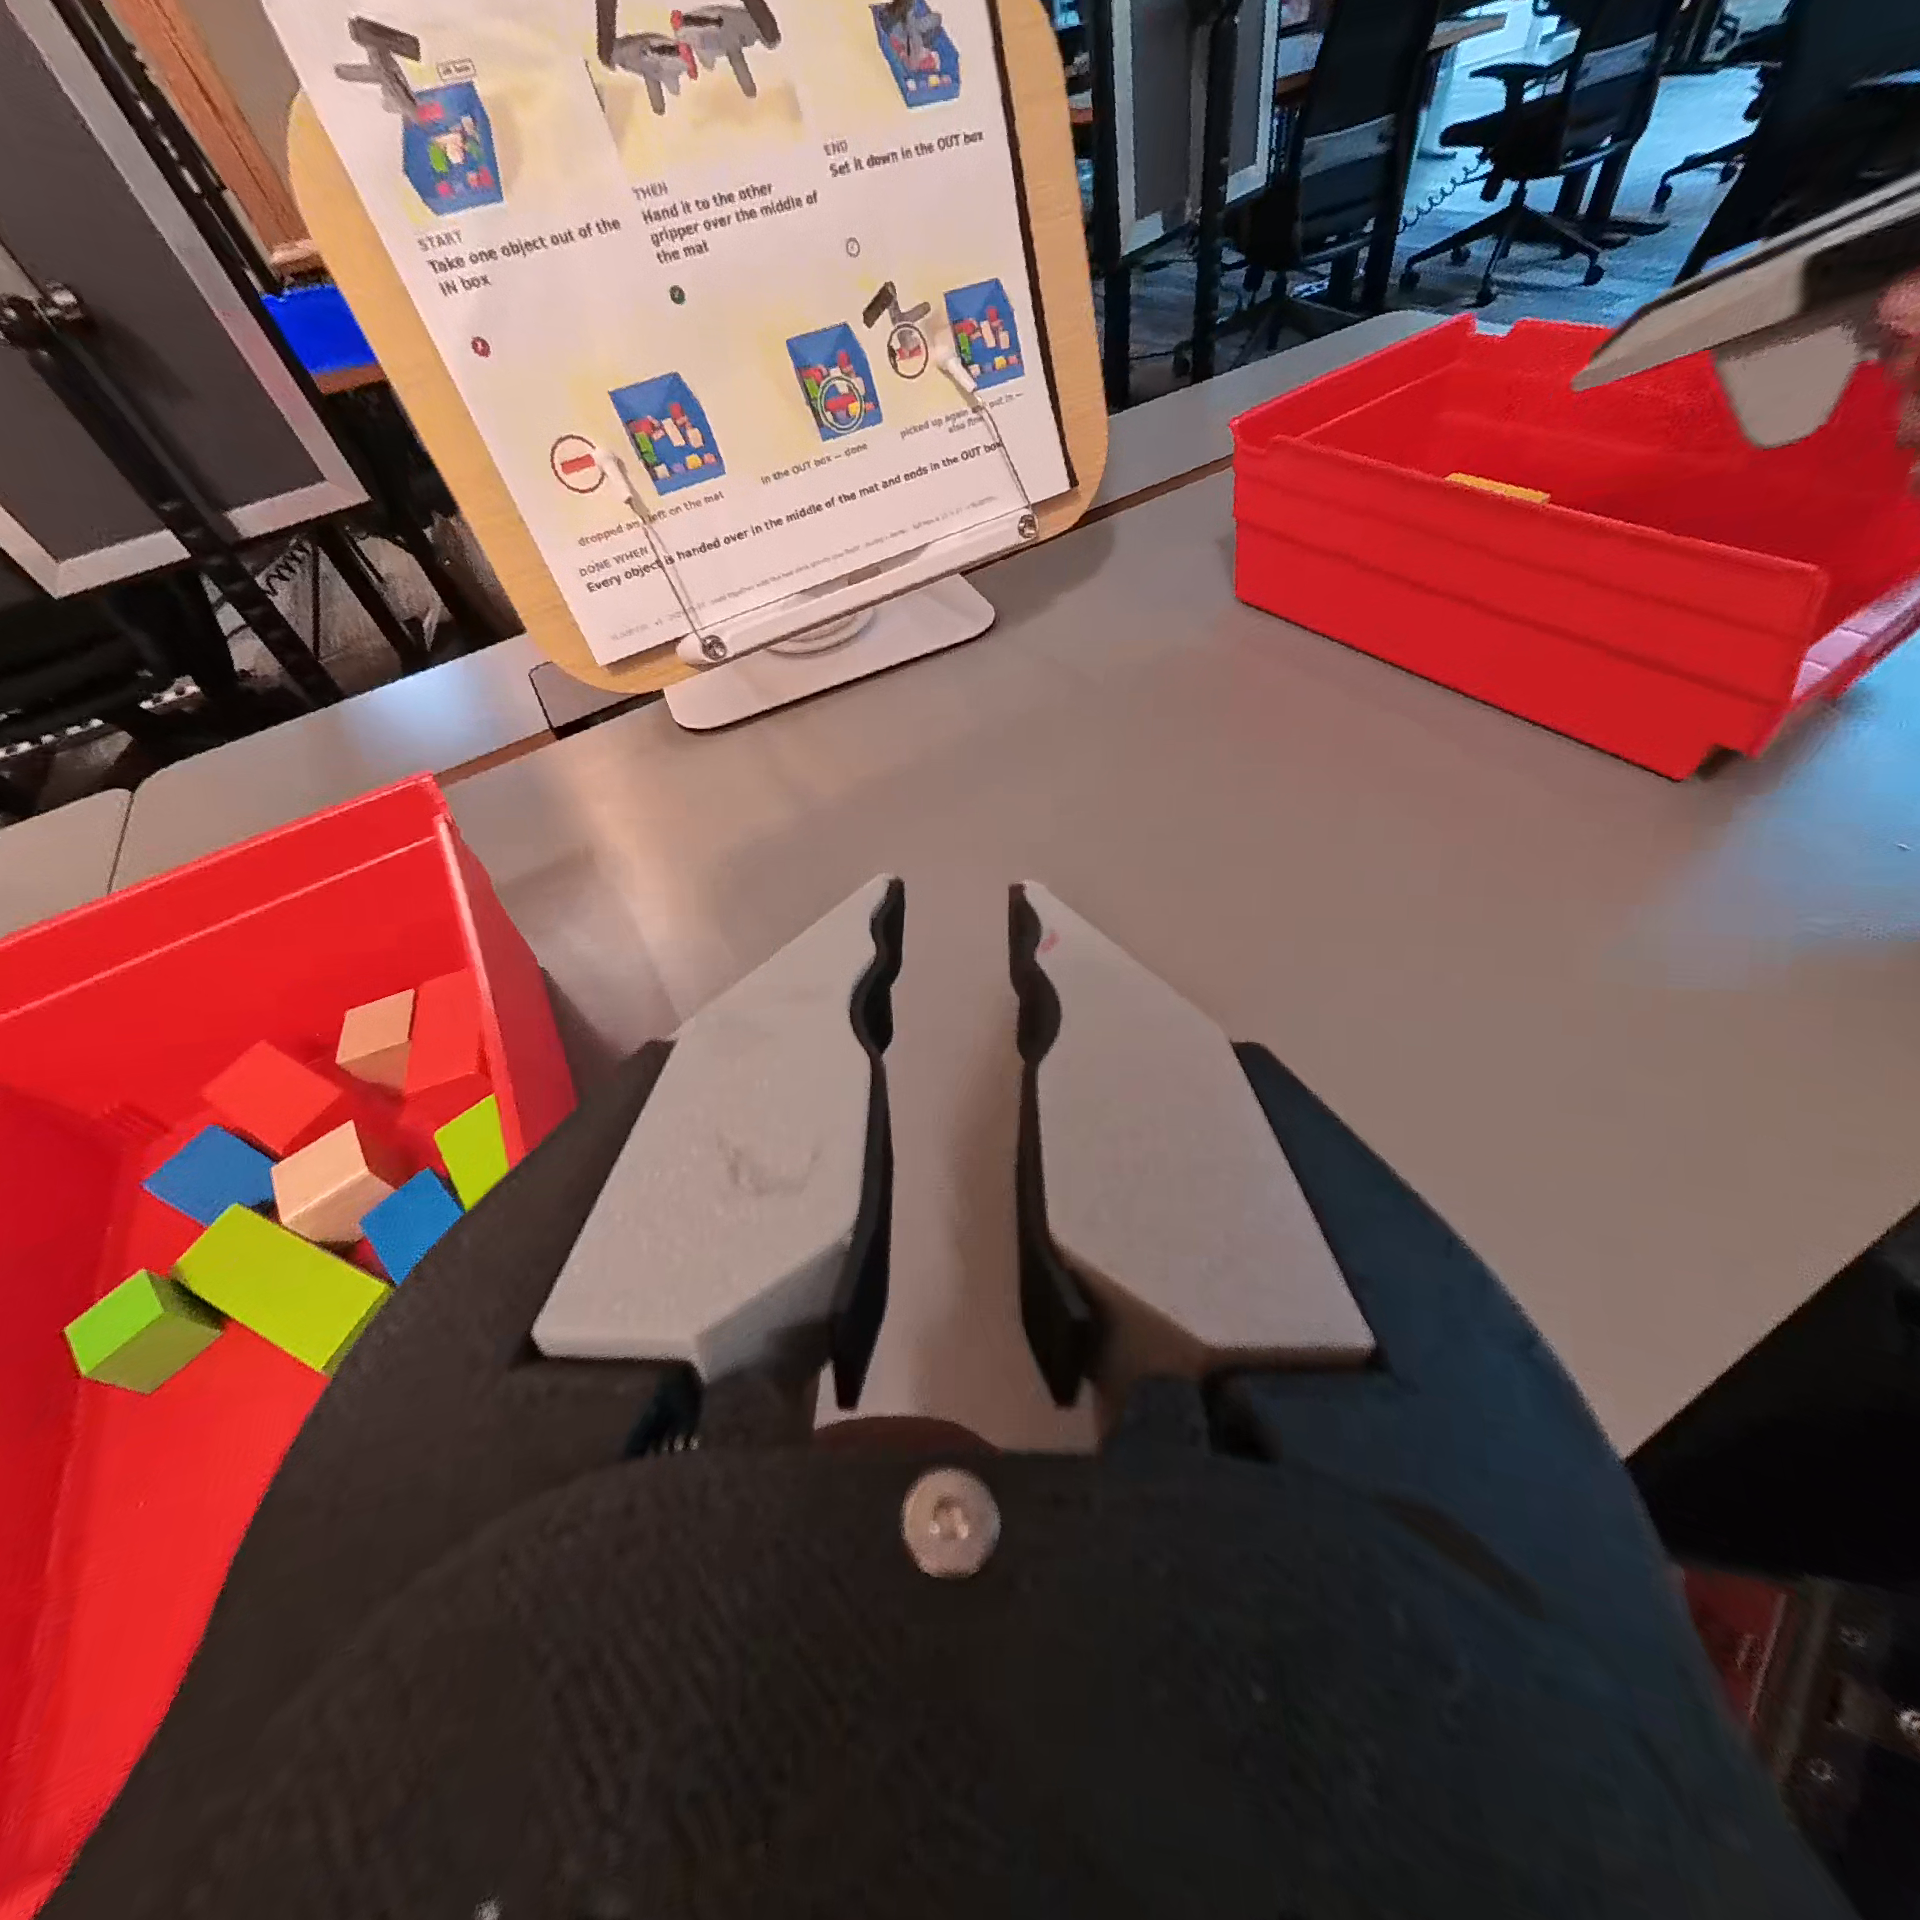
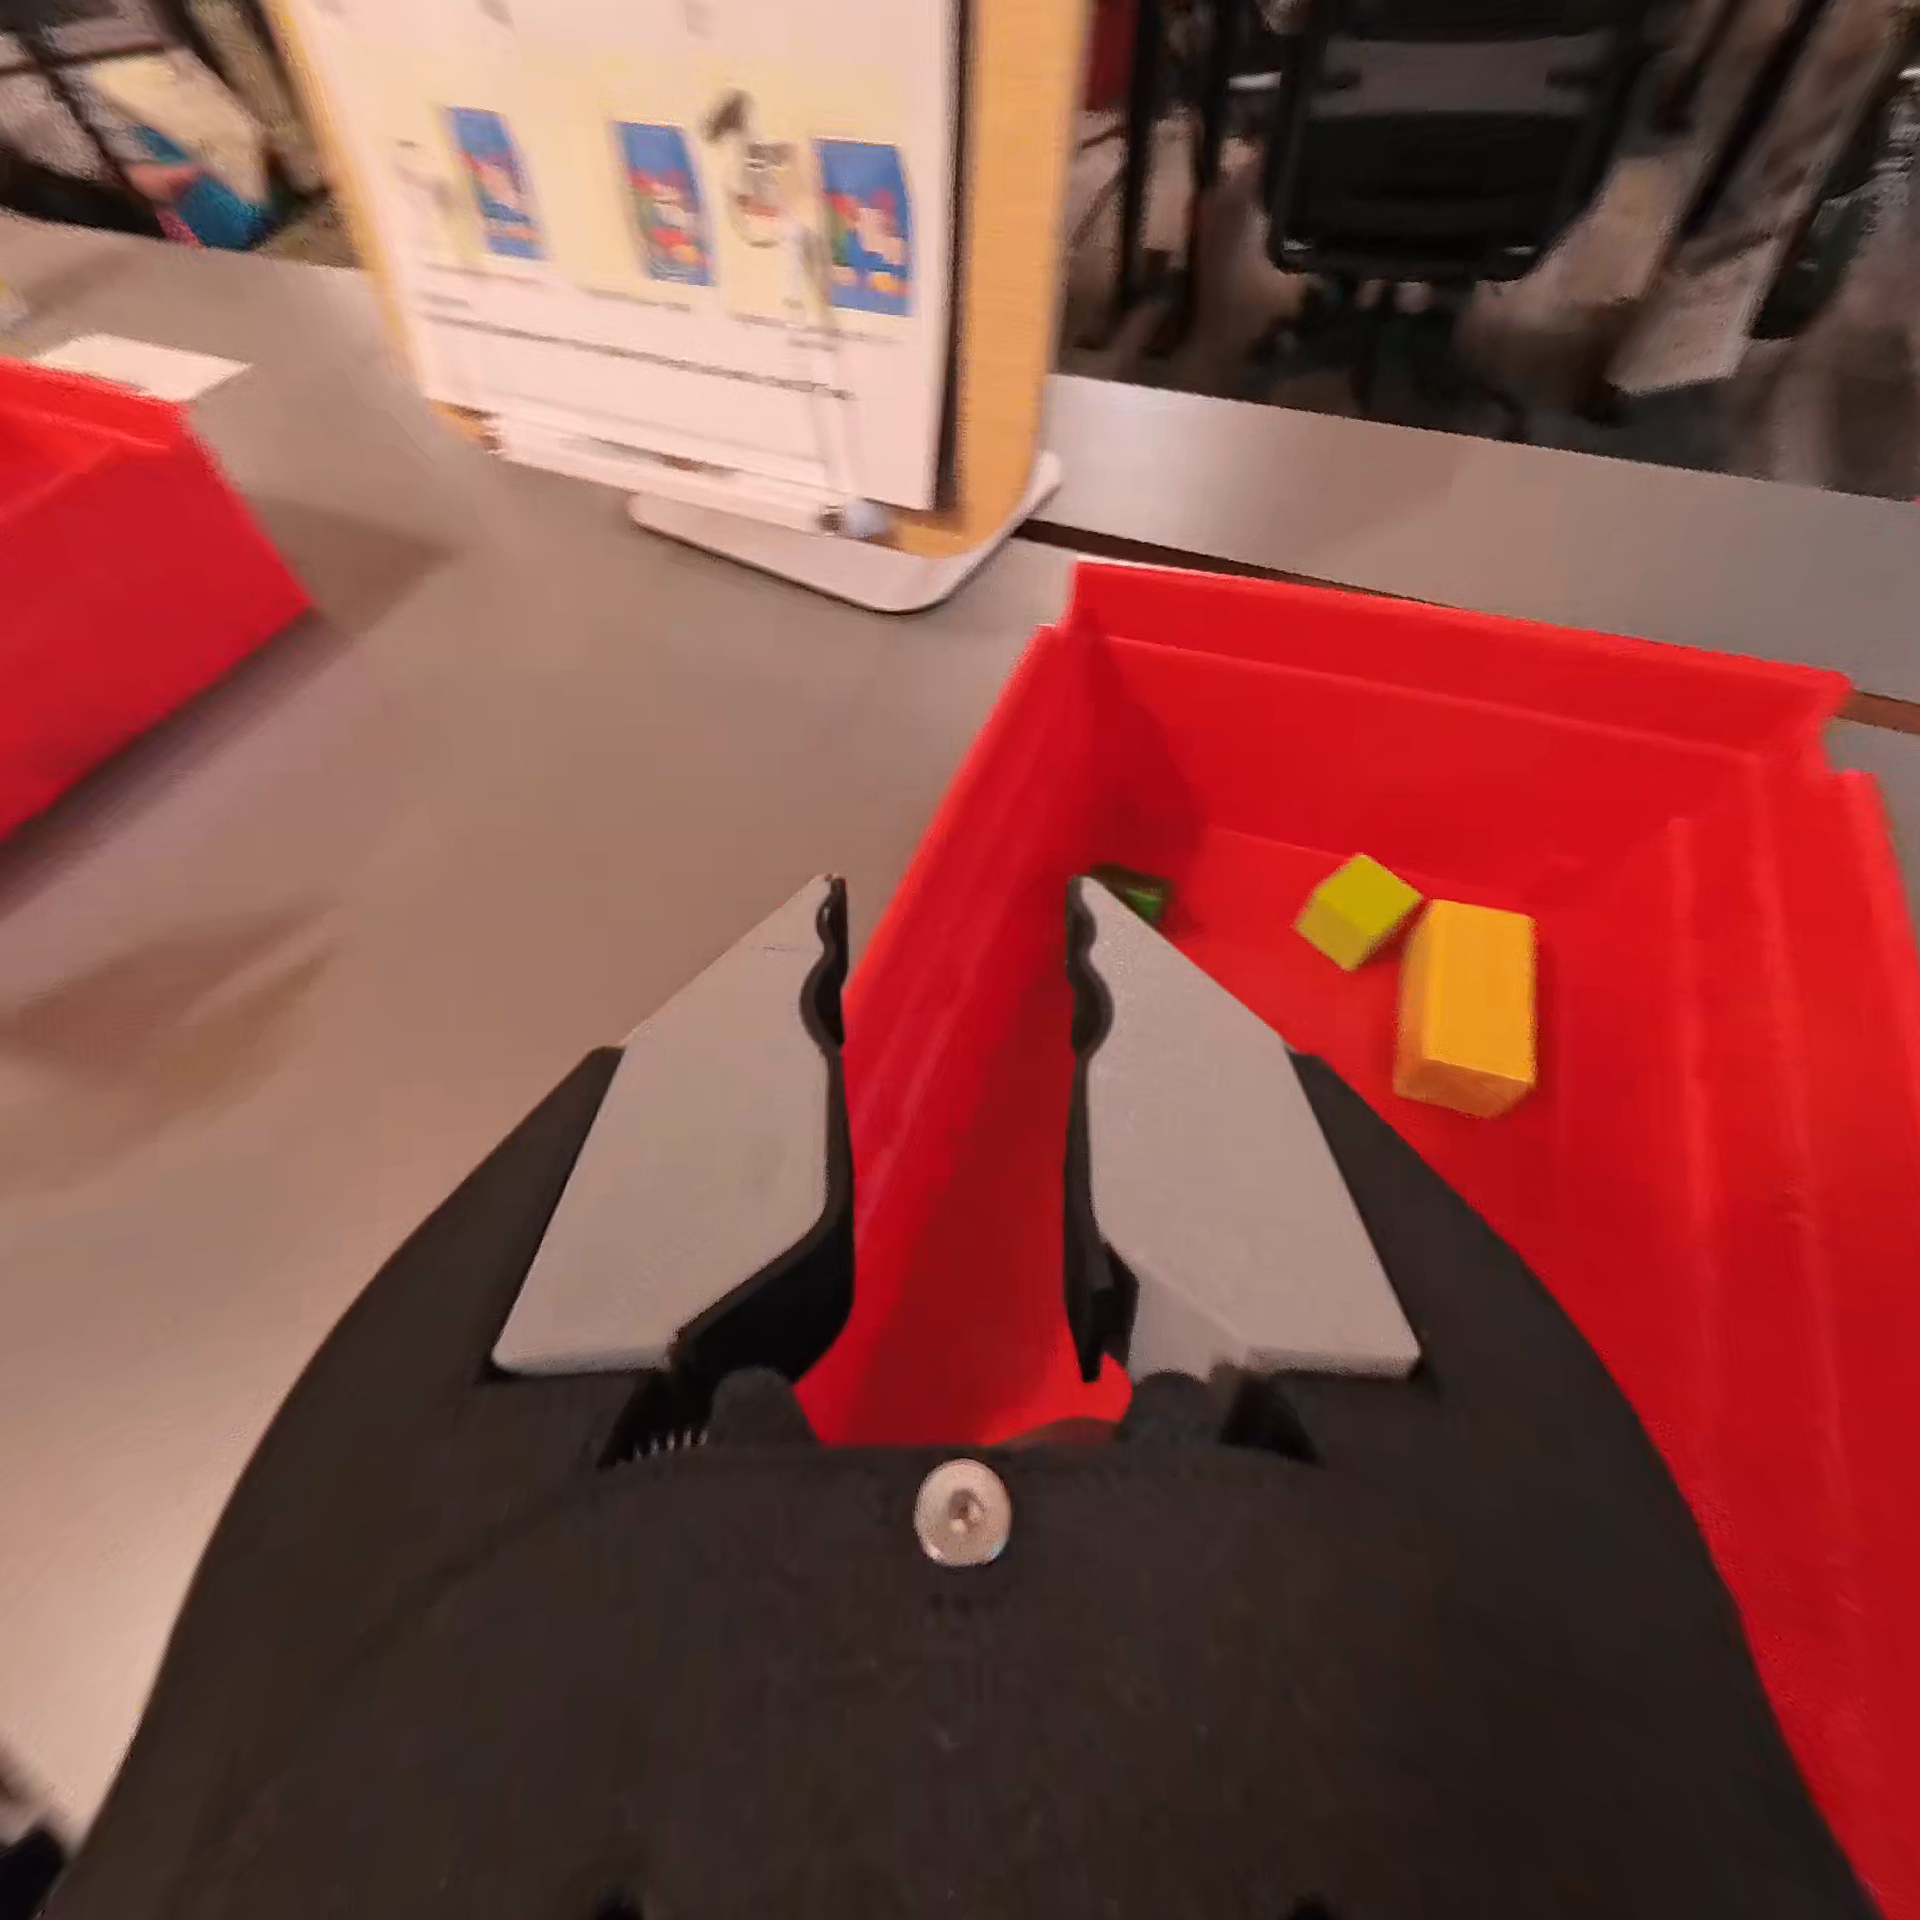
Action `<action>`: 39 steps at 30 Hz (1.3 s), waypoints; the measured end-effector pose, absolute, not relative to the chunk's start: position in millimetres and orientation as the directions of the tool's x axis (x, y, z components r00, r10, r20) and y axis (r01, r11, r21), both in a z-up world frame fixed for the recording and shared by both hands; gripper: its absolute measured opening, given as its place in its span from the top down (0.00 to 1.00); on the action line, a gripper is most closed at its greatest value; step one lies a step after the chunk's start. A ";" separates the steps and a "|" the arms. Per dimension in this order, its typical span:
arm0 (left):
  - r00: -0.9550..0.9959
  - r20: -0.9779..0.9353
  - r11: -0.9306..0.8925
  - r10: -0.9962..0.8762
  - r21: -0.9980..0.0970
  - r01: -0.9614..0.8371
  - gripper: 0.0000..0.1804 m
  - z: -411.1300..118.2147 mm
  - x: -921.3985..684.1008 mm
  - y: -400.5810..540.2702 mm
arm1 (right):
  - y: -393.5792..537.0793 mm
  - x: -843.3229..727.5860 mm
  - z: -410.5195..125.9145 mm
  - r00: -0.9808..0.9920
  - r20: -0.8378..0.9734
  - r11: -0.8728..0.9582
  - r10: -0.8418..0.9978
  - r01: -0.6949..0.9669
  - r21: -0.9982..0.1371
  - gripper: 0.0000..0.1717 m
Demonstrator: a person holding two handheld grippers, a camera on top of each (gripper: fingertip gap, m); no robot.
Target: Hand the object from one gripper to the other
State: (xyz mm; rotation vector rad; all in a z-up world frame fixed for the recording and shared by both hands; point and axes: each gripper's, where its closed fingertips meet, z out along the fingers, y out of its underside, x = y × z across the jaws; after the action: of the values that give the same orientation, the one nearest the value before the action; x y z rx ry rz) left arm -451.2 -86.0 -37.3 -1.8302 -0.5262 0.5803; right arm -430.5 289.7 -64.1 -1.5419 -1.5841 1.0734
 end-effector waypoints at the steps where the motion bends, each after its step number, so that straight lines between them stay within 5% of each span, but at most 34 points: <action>1: 0.781 -0.131 -0.304 0.611 -0.949 0.079 0.91 -36.6 -451.9 -87.2 | 280.5 -423.8 -57.3 -0.116 -0.071 -0.012 0.991 0.447 -0.895 0.77; 17: 0.762 -0.145 -0.317 0.631 -0.945 0.082 0.91 -38.9 -455.4 -95.8 | 253.2 -365.1 20.9 -0.228 -0.060 -0.016 0.972 0.188 -0.982 0.79; 28: 0.726 -0.104 -0.266 0.679 -0.957 0.112 0.91 -33.6 -471.1 -121.5 | 251.0 -378.1 11.8 -0.212 -0.009 0.033 0.977 0.196 -0.980 0.80; 39: 0.459 0.044 -0.069 0.888 -0.971 0.227 0.88 -13.9 -533.8 -245.6 | 258.2 -381.8 3.8 -0.202 -0.013 0.033 0.979 0.223 -0.974 0.80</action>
State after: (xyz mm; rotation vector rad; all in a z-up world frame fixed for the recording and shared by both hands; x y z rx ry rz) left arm -533.8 -245.6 -13.9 -1.5791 -0.9993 0.7309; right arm -381.8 258.2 3.8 -1.2648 -1.5366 1.2351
